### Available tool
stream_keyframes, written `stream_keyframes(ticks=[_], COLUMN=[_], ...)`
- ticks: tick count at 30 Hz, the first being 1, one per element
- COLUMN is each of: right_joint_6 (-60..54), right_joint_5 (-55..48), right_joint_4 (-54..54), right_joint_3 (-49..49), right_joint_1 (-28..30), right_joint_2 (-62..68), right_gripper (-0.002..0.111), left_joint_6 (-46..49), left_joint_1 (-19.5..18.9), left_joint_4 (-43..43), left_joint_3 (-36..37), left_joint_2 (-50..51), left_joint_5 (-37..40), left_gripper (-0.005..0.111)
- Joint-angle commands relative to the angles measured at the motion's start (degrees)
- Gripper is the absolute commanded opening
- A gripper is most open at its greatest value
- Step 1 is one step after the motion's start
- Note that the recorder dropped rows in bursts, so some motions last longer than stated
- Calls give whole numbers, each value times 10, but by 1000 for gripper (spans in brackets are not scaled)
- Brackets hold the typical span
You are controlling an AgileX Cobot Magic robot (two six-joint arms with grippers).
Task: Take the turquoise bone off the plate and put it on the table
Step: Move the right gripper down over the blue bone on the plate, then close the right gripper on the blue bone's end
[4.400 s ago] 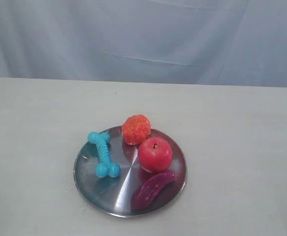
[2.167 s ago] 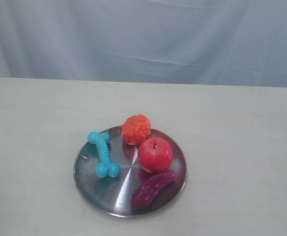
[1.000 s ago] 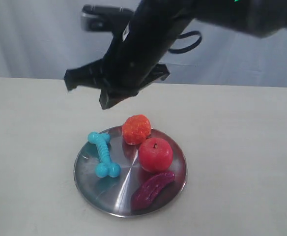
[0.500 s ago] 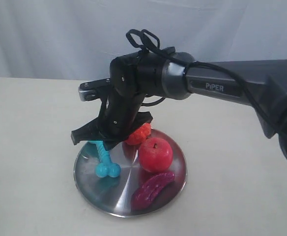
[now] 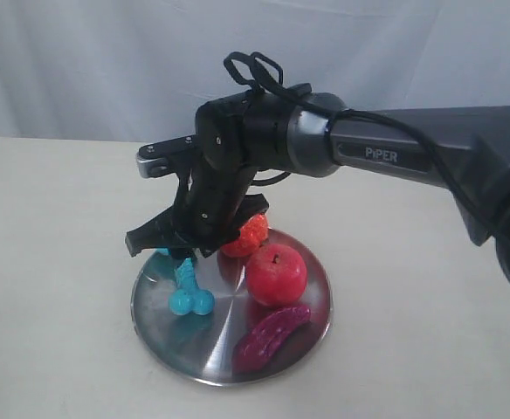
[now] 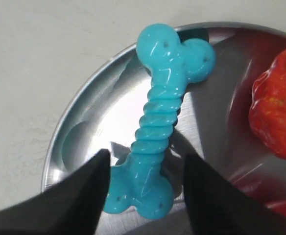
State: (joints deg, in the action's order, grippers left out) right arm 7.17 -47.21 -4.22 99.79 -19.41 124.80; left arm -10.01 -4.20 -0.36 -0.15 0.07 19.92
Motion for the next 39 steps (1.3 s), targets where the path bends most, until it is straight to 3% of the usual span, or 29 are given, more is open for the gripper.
stream_keyframes(ticks=[1,16,33,36,39], right_joint_6=[-7,-6,-6,-6,-6], right_joint_5=[9,111,119,119,119], right_joint_4=[-4,1,1,1,1], right_joint_3=[4,4,4,4,4], right_joint_1=[0,0,0,0,0], right_joint_2=[3,61,76,76,76], right_gripper=[59,59,58,49,27], left_joint_6=[-1,-1,-1,-1,-1], left_joint_1=[-3,-3,-3,-3,-3], left_joint_4=[4,4,4,4,4], left_joint_3=[1,1,1,1,1], left_joint_2=[-1,-1,-1,-1,-1], left_joint_5=[-3,-3,-3,-3,-3], left_gripper=[0,0,0,0,0])
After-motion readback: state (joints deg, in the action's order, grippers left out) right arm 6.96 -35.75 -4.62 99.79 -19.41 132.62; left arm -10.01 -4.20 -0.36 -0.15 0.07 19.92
